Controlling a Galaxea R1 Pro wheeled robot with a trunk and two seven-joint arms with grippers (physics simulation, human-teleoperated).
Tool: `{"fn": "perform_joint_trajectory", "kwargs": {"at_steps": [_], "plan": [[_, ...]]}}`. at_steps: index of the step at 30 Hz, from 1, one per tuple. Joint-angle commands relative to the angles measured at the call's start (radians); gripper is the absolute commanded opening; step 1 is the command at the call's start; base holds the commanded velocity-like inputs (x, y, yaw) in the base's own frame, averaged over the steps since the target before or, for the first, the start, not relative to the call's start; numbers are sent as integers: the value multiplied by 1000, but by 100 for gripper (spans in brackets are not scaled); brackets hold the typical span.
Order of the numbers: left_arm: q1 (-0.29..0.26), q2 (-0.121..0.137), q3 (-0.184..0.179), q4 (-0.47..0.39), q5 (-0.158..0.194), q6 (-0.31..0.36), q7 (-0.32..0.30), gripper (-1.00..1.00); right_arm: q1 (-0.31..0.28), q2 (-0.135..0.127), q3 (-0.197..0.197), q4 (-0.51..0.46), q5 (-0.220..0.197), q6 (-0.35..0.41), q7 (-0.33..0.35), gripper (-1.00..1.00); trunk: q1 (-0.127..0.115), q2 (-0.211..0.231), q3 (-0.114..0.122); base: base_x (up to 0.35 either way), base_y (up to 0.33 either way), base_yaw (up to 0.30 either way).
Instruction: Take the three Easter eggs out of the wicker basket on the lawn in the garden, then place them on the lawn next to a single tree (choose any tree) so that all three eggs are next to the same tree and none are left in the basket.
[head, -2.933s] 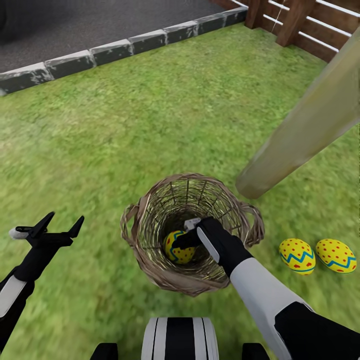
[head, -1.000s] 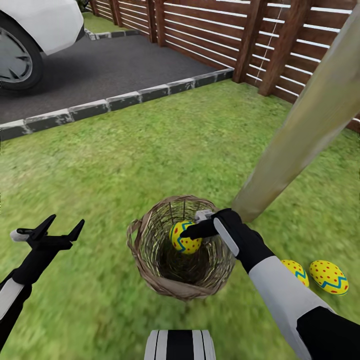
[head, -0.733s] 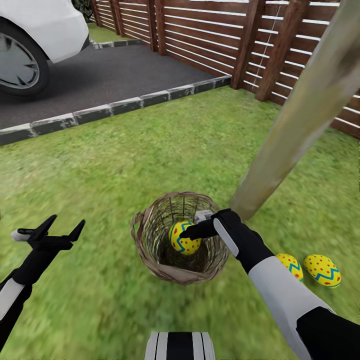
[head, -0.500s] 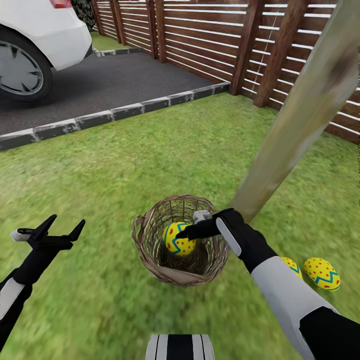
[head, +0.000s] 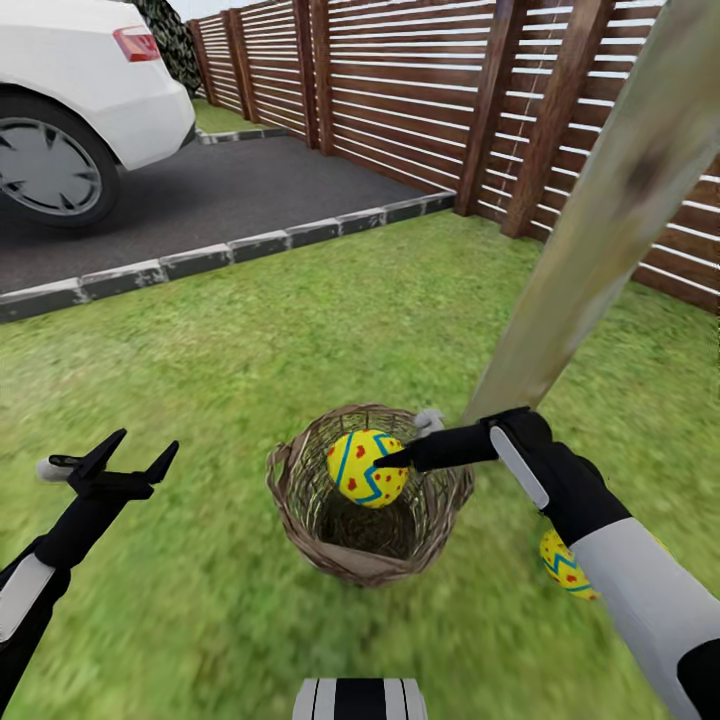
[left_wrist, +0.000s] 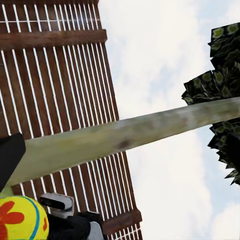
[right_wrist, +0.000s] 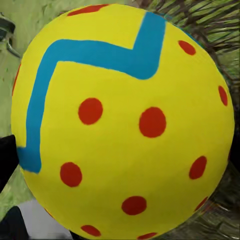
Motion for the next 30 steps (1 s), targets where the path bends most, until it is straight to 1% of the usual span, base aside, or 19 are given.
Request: {"fn": "perform_joint_trajectory", "kwargs": {"at_steps": [1,3,4,5,6,7,9,10,11,13,14,16,17,19,20,26,30], "plan": [[0,-1,-1,-1,5,7,2,100,-1,-11,1,0,2,1,85,-100,-1,0,3,0,0,0],[0,-2,-1,-18,5,7,3,100,1,-14,1,3,3,-7,258,-100,-1,0,11,0,0,0],[0,-1,0,-25,5,6,3,100,5,-12,0,6,2,-8,297,-100,-2,1,15,0,0,0],[0,-1,-1,-36,5,5,3,100,9,-12,-3,12,1,-9,322,-100,-2,1,19,0,0,0],[0,-2,-1,-43,5,5,3,100,10,-12,-10,17,1,-10,330,-100,-3,1,23,0,0,0],[0,-5,-1,-51,4,5,5,100,11,-11,-32,19,0,-10,333,-100,-3,1,26,0,0,0],[0,-20,-1,-70,4,4,13,100,12,-13,-120,21,1,-10,334,-100,-4,2,34,0,0,0],[0,-24,-1,-82,3,4,30,100,12,-16,-152,25,1,-9,333,-100,-5,2,38,0,0,-40],[0,-26,-1,-94,3,4,50,100,12,-18,-173,28,5,-8,332,-100,-5,2,39,0,0,-139],[0,-33,0,-115,5,4,61,100,27,-27,-190,42,5,-8,334,-100,-5,2,41,0,0,-186],[1,-40,1,-130,6,3,62,100,42,-44,-206,50,3,-9,337,-100,-5,2,42,0,0,-209],[1,-52,0,-157,8,2,61,100,64,-62,-221,54,2,-10,340,-100,-5,2,44,0,0,-215],[1,-67,0,-164,8,2,62,100,79,-65,-223,55,2,-10,341,-100,-5,2,45,0,0,-209],[1,-93,-1,-170,5,2,62,100,90,-65,-224,54,5,-10,341,-100,-5,2,46,-120,0,-87],[1,-97,-1,-172,5,3,63,100,92,-65,-223,55,5,-10,340,-100,-5,2,46,-266,0,-26],[1,-102,-1,-179,5,3,64,100,94,-62,-223,55,4,-11,341,-100,-5,2,46,-326,0,-6],[1,-103,-1,-179,5,2,64,100,95,-64,-223,57,1,-11,342,-100,-5,2,50,-255,0,-156]]}}
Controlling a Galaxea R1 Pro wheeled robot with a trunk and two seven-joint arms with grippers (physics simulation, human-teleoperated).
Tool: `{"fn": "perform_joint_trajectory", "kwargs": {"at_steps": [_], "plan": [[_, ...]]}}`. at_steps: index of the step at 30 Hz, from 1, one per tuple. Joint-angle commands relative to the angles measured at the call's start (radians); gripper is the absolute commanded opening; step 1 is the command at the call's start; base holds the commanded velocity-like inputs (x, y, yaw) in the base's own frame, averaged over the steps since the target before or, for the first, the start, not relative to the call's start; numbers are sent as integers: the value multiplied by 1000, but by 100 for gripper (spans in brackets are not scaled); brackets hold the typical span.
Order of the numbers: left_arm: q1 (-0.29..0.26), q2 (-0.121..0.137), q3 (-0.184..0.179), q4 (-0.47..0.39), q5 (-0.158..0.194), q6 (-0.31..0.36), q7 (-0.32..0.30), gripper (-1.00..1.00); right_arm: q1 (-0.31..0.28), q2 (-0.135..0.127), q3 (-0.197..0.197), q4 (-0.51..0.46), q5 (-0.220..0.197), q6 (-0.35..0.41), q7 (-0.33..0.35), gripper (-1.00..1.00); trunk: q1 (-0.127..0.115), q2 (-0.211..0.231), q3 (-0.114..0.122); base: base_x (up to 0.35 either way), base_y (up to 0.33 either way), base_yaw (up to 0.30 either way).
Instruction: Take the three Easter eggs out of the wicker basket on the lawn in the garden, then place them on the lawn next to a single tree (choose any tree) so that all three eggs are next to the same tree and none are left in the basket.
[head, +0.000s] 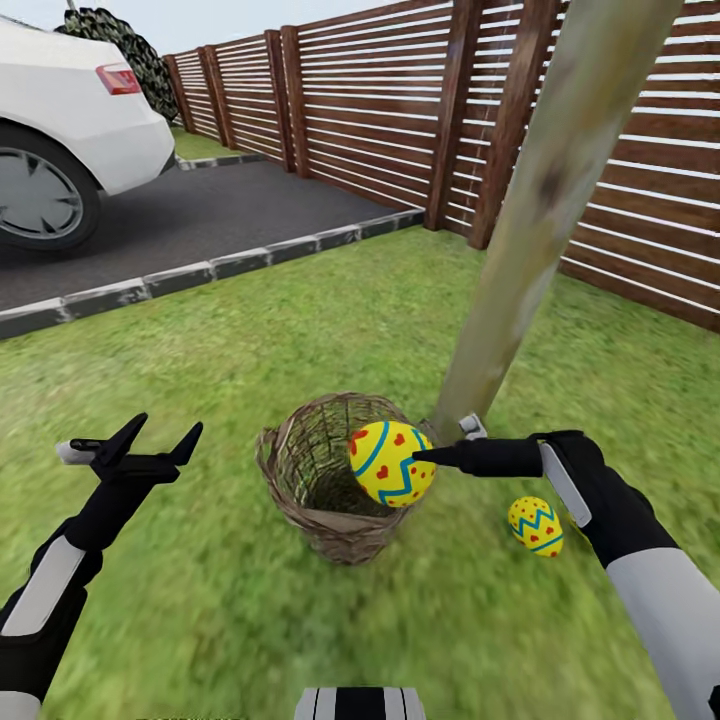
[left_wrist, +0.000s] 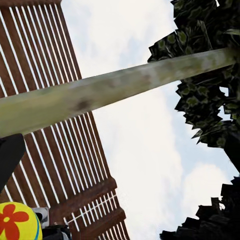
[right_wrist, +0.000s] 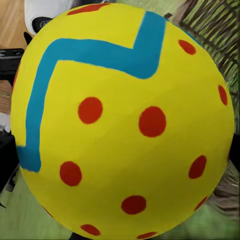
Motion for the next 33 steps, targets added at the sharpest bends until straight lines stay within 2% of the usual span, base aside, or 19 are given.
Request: {"fn": "perform_joint_trajectory", "kwargs": {"at_steps": [1,13,17,18,20,24,26,28,29,30,33], "plan": [[0,0,0,0,5,6,0,100,1,-2,1,5,-3,4,1,-100,-1,0,0,-124,0,-208],[1,-1,0,0,5,6,0,100,7,-3,-1,37,-2,3,-9,-100,-1,0,14,-8,0,-223],[1,-31,-2,0,4,5,4,100,7,-3,-1,40,-1,2,-11,-100,-1,0,19,0,0,-235],[1,-37,-11,0,3,5,5,100,7,-3,-1,42,-1,2,-11,-100,-1,0,20,0,0,-237],[1,-40,-56,-1,3,5,6,100,7,-3,-2,64,-1,0,-12,-100,-1,0,22,0,0,-237],[1,-41,-77,-1,3,5,8,100,7,-3,-3,83,1,-46,-17,-100,-1,0,27,0,0,-237],[1,-41,-78,-1,3,4,9,100,7,-4,-35,103,7,-62,-53,-100,-1,0,29,0,0,-237],[1,-40,-78,0,3,4,9,100,7,-8,-124,99,12,-72,-142,-100,-1,0,31,0,0,-237],[1,-41,-78,0,3,3,9,100,7,-23,-170,96,15,-73,-190,-100,-1,0,32,0,0,-237],[1,-41,-78,0,3,3,9,100,7,-41,-194,95,16,-74,-231,-100,-1,0,33,0,0,-237],[1,-41,-78,0,3,2,9,100,7,-58,-211,89,18,-77,-330,-100,-1,0,36,0,0,-237]]}}
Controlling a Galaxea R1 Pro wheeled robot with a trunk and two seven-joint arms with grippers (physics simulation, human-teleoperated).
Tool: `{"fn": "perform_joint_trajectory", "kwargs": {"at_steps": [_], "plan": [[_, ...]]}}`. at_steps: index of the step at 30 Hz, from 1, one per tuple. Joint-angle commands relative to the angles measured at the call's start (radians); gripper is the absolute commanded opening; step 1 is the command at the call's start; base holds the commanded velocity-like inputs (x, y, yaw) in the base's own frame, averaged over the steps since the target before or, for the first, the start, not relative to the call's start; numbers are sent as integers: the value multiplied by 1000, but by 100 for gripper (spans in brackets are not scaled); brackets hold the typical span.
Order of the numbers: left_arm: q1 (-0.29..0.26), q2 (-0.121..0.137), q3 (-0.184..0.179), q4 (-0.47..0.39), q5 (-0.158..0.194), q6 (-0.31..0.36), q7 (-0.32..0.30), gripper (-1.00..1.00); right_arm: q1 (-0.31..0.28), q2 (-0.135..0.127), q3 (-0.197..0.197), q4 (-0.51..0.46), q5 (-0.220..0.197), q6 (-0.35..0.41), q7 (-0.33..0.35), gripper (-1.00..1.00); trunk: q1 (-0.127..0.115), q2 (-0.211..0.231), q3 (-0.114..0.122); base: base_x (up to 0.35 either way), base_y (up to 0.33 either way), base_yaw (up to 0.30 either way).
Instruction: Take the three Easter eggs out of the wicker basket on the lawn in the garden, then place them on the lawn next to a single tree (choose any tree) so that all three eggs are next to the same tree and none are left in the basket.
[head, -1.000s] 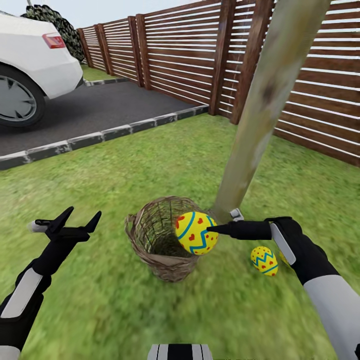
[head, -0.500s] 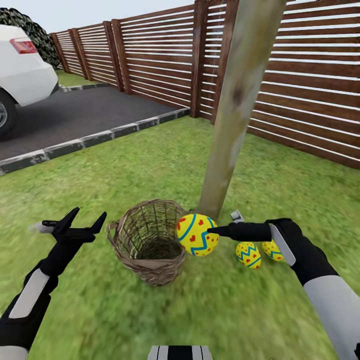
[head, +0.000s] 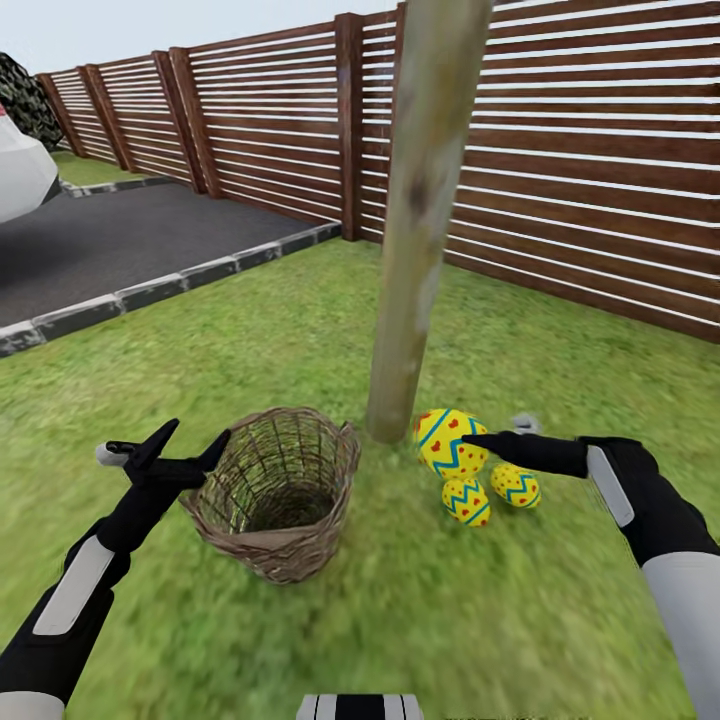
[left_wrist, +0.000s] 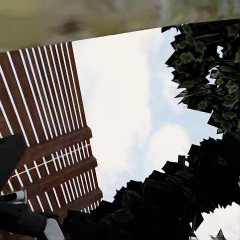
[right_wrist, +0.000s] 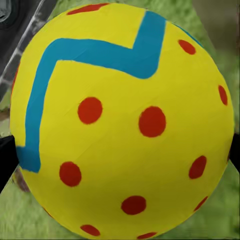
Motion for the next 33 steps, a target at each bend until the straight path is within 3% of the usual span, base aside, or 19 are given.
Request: {"fn": "perform_joint_trajectory", "kwargs": {"at_steps": [1,4,7,12,33], "plan": [[0,0,0,0,5,7,0,100,-1,-1,-2,-10,2,-2,-57,-100,0,0,0,0,0,-237],[0,0,-2,0,5,7,0,100,-1,1,-2,-41,4,-12,-233,-100,0,0,4,0,0,-237],[0,0,-2,0,5,7,0,100,-1,5,2,-51,4,-17,-334,-100,0,0,7,0,0,-237],[0,0,-2,0,5,7,0,100,-1,8,5,-52,5,-57,-396,-100,0,0,13,0,0,-237],[0,-1,-2,0,5,4,1,100,-1,11,4,-49,41,-70,-399,-100,0,0,36,0,0,-237]]}}
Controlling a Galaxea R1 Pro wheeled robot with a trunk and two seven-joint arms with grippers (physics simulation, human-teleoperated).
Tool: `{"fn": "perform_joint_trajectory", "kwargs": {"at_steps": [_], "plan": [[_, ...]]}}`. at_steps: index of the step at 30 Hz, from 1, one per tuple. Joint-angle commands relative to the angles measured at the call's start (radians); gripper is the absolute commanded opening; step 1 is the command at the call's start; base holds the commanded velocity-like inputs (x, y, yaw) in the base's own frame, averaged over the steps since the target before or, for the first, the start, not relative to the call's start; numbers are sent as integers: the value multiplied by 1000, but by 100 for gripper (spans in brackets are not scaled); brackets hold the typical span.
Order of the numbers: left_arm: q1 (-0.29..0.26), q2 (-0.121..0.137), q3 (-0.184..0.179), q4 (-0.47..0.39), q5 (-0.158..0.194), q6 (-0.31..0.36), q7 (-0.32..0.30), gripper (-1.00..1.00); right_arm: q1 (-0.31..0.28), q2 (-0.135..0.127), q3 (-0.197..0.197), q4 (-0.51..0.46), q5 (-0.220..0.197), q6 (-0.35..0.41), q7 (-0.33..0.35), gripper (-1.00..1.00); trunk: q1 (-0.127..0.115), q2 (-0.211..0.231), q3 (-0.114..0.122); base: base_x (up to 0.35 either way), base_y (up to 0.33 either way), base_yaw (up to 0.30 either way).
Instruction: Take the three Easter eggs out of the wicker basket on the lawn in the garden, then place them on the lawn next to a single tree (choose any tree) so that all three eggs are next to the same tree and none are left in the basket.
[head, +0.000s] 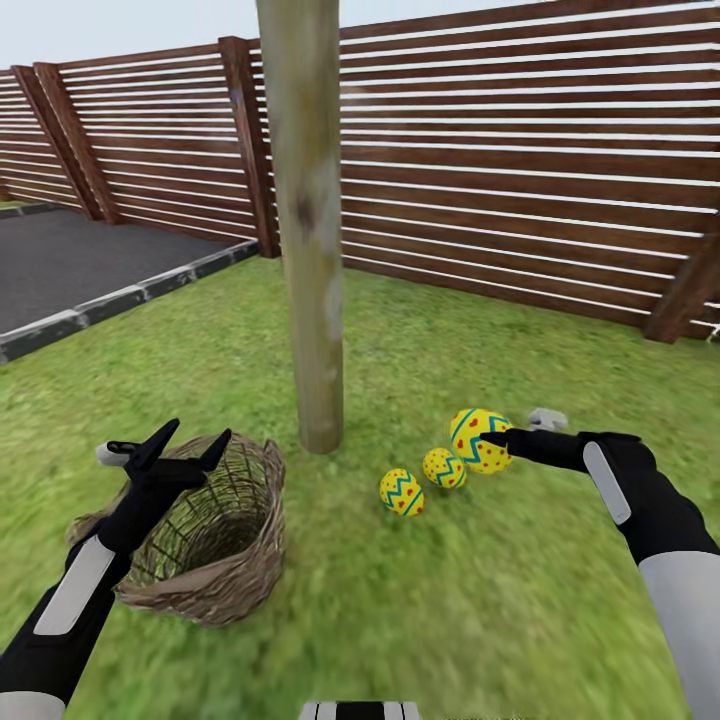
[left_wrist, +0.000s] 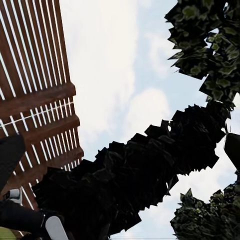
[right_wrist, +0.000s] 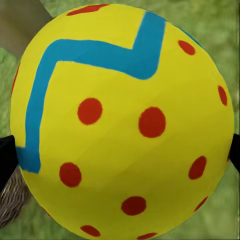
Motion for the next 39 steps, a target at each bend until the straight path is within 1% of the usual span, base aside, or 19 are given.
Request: {"fn": "perform_joint_trajectory", "kwargs": {"at_steps": [1,37,39], "plan": [[0,0,0,0,5,6,0,100,-1,0,-2,1,2,3,4,-100,0,0,0,0,0,-237],[0,0,-2,1,5,5,1,100,-1,0,-2,3,2,0,4,-100,0,0,40,0,0,-237],[0,0,-2,1,5,5,1,100,-1,0,-2,2,2,-1,4,-100,0,0,41,0,0,-78]]}}
